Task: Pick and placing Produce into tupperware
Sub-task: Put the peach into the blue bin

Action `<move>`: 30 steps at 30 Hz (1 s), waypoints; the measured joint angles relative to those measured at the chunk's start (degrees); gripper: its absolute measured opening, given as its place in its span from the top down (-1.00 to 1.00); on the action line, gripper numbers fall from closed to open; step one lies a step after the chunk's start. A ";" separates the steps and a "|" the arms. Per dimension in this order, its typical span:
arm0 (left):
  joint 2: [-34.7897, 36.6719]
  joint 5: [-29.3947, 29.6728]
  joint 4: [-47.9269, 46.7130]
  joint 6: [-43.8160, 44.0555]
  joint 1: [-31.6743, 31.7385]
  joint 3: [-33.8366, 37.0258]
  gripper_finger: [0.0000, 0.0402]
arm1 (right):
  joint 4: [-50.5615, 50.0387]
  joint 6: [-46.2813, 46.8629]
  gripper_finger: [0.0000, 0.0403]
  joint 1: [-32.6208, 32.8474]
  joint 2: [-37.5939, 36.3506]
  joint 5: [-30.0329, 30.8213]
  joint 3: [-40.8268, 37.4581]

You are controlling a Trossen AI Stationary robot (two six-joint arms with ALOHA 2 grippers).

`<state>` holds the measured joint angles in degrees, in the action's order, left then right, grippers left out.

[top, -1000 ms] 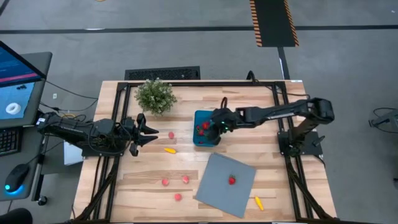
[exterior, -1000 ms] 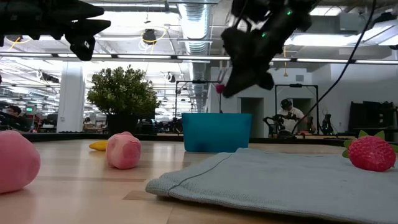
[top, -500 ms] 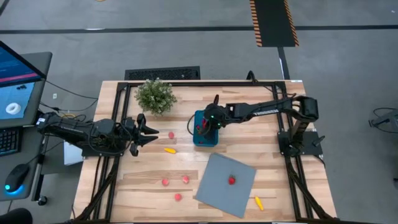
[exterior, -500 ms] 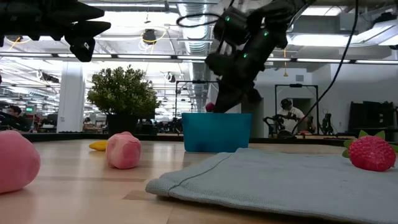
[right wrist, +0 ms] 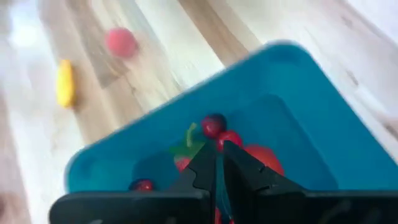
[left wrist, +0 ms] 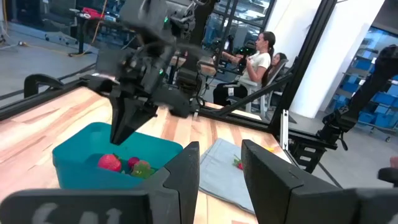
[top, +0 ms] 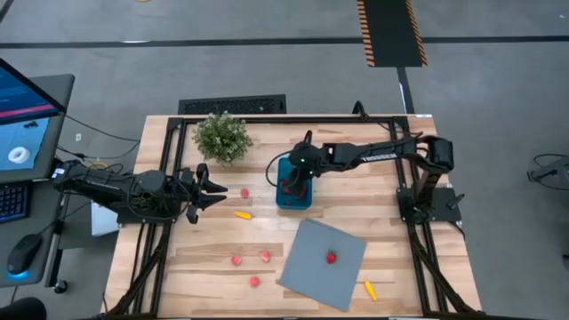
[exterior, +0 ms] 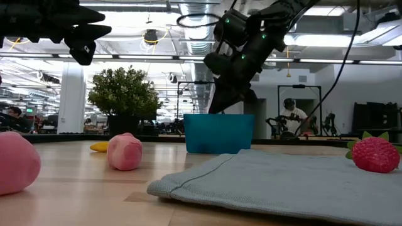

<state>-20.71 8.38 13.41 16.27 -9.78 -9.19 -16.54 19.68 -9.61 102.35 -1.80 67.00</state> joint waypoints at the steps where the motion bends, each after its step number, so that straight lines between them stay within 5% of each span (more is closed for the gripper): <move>1: 0.00 0.00 -0.02 0.00 -0.02 0.00 0.46 | 1.82 -0.15 0.75 0.43 -0.45 -0.01 0.00; 5: -0.02 0.00 -0.34 -0.02 -0.02 0.00 0.46 | 7.72 -4.95 0.75 3.63 -4.39 0.40 0.05; 13: -0.02 0.02 -0.46 -0.04 -0.02 0.00 0.46 | 11.24 -12.62 0.74 12.65 -14.40 13.54 -2.21; 30: -0.02 -0.04 3.55 0.03 -0.02 0.00 0.46 | 24.17 -9.73 0.74 22.09 -40.26 18.73 -22.71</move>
<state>-20.73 8.34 16.96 16.30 -9.80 -9.19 7.63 9.95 12.48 62.08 16.93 44.30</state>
